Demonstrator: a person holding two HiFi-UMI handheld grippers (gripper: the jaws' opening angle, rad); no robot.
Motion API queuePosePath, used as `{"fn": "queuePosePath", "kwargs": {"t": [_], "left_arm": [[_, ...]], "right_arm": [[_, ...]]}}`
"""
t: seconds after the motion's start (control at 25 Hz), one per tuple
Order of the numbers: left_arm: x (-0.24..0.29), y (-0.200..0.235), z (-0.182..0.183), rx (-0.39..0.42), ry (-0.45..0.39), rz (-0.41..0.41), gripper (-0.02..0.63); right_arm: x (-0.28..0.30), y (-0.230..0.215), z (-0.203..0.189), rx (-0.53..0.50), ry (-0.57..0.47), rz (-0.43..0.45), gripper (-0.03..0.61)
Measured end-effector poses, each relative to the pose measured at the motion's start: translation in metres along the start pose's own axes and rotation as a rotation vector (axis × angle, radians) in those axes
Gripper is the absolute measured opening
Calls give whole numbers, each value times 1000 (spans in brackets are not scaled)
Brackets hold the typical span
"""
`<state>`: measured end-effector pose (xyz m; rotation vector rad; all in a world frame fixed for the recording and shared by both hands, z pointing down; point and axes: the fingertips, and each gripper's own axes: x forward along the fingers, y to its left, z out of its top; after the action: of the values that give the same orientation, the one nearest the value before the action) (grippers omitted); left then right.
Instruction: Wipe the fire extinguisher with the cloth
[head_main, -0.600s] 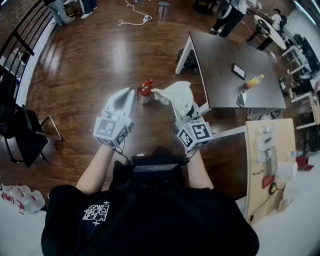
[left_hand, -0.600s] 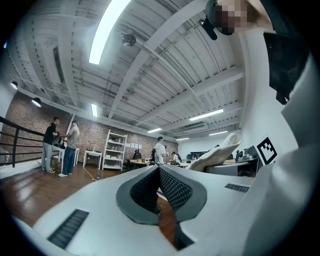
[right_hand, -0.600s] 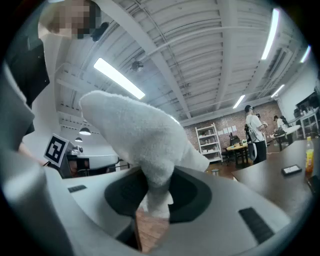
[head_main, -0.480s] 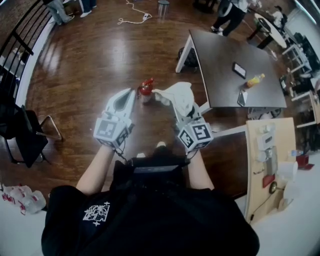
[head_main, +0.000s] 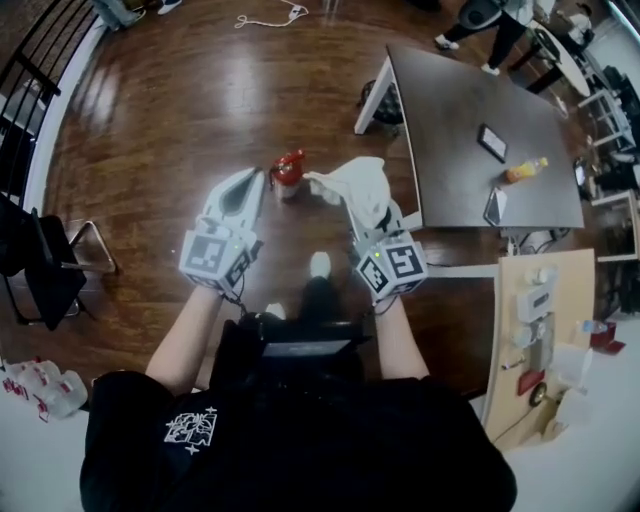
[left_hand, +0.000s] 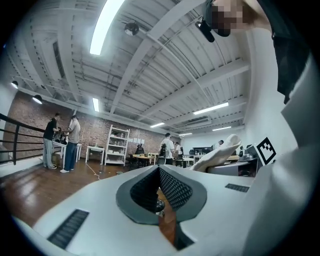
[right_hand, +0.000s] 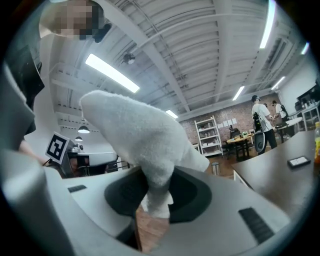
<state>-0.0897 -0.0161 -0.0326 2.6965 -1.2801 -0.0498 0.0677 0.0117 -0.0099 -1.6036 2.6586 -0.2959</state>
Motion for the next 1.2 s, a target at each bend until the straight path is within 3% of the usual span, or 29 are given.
{"fn": "queuePosePath", "kwargs": {"t": [0.16,0.36,0.52,0.72,0.92,1.2], "left_arm": [[59,18,-69,17,-15,-28,3],[129,61,-209,6,-53,-22,3],[169,97,-330,-2,-47,5,3],[193,135,-437,14,-39,25,3],[204,154,-496,20,-57,38,3],[191,170,-528,28,-49,58,3]], "right_arm": [[45,-75,-79,-11,16,17,127],[105,-158,-223,-39,50,49,127],[141,-208,-336,-41,72,73,127],[181,-241,-449,-29,97,112,127],[205,-251,-511,-70,101,170,127],[226,-243,-533,-134,106,203,127]]}}
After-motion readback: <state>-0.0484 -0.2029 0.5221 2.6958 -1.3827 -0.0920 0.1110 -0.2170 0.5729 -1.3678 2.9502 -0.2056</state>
